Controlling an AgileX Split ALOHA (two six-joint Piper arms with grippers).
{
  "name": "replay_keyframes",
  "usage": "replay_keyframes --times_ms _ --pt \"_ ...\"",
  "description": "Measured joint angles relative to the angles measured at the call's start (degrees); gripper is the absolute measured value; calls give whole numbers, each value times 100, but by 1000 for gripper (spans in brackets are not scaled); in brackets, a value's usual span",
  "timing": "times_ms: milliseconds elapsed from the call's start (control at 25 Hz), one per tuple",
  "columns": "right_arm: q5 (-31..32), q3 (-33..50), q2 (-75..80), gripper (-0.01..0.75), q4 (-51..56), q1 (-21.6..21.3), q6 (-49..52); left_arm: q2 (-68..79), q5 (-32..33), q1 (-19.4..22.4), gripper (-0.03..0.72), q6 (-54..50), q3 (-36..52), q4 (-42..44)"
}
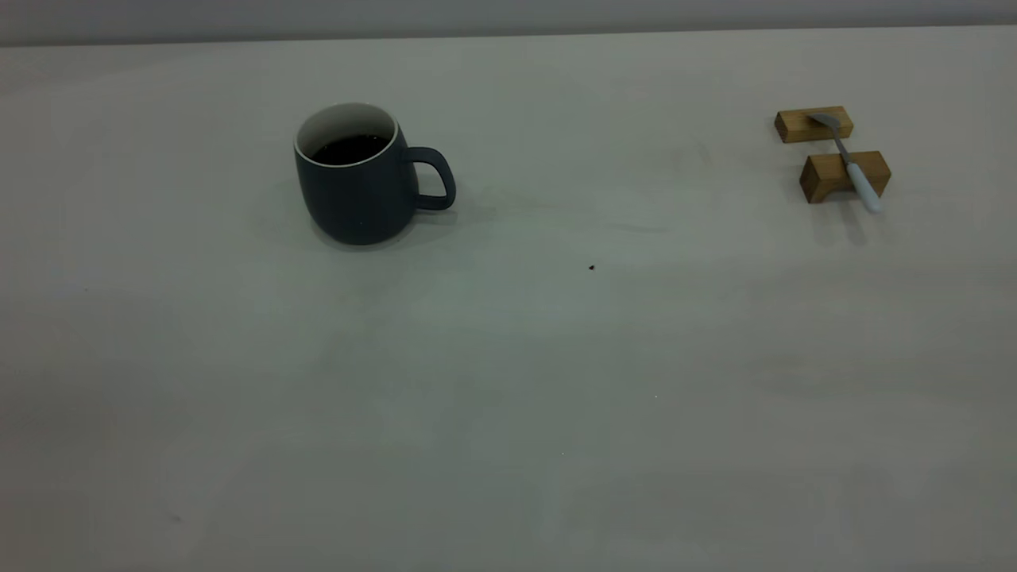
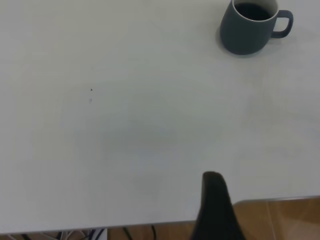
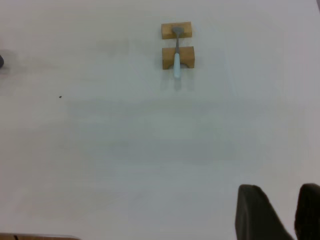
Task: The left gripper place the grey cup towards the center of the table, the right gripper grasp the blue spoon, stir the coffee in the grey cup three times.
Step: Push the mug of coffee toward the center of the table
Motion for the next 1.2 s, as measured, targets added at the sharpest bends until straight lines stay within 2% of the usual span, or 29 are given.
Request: replay_keyframes --times_ms 360,640,1200 --pt "0 0 0 238 0 0 6 239 -47 0 585 -11 -26 -173" --pt "0 0 0 238 0 0 1 2185 -335 0 585 -11 -446 -173" --pt "0 0 0 238 0 0 1 7207 -2704 0 585 603 -1680 -163"
